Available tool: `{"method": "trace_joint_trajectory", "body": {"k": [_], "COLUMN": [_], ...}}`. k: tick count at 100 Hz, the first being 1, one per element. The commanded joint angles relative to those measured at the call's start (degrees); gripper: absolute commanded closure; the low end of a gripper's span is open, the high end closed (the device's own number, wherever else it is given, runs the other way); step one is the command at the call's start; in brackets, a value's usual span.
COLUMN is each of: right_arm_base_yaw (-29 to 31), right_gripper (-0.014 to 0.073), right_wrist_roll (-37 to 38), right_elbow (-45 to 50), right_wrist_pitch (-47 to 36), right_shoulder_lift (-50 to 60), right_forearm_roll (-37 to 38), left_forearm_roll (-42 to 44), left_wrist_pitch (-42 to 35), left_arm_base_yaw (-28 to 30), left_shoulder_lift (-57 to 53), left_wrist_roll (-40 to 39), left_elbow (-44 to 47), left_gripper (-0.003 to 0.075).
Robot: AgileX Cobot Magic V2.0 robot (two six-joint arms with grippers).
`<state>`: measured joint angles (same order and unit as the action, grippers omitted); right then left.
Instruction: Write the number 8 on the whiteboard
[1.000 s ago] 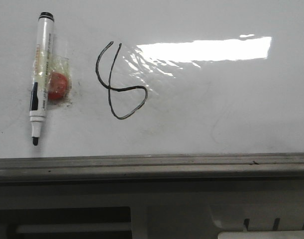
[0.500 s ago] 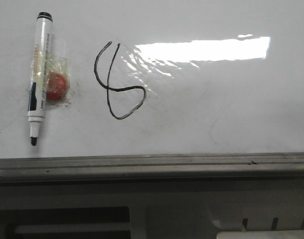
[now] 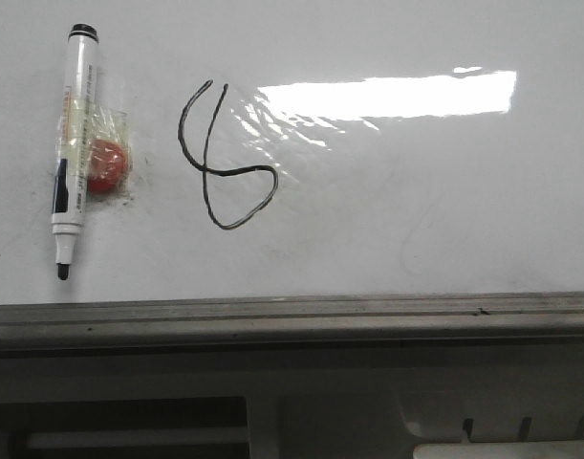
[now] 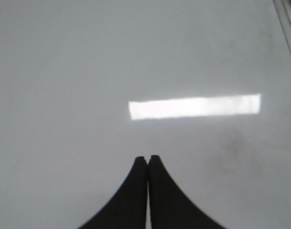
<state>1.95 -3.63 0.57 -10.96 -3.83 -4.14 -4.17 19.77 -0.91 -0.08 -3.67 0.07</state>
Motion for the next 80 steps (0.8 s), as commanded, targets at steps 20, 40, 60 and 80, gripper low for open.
{"method": "trace_joint_trajectory", "body": {"k": [20,40,60,80], "right_arm_base_yaw": [7.5,7.5,7.5,7.5], "right_gripper": [0.0658,0.0658,0.0658,0.0658], "right_wrist_roll": [-0.5,-0.5,-1.0,-1.0], "right_elbow": [0.7,0.7,0.7,0.7], "right_wrist_pitch": [17.2,28.5,28.5,28.5], "right_shoulder_lift": [1.7,5.7,5.7,5.7], "right_forearm_roll": [0.4,0.6,0.8,0.8], "left_forearm_roll": [-0.7,-0.8,-0.8,-0.8], "left_wrist_pitch": [-2.0,-2.2,-2.2,-2.2], "left_arm_base_yaw": [0.2,0.2,0.2,0.2], "left_shoulder_lift": [-1.8,-1.8,-1.8,-1.8], "left_wrist_roll": [-0.1,-0.1,-0.1,-0.1], "left_elbow": [1.9,1.9,1.9,1.9], "left_gripper": [0.0741,0.0741,0.0741,0.0741]}}
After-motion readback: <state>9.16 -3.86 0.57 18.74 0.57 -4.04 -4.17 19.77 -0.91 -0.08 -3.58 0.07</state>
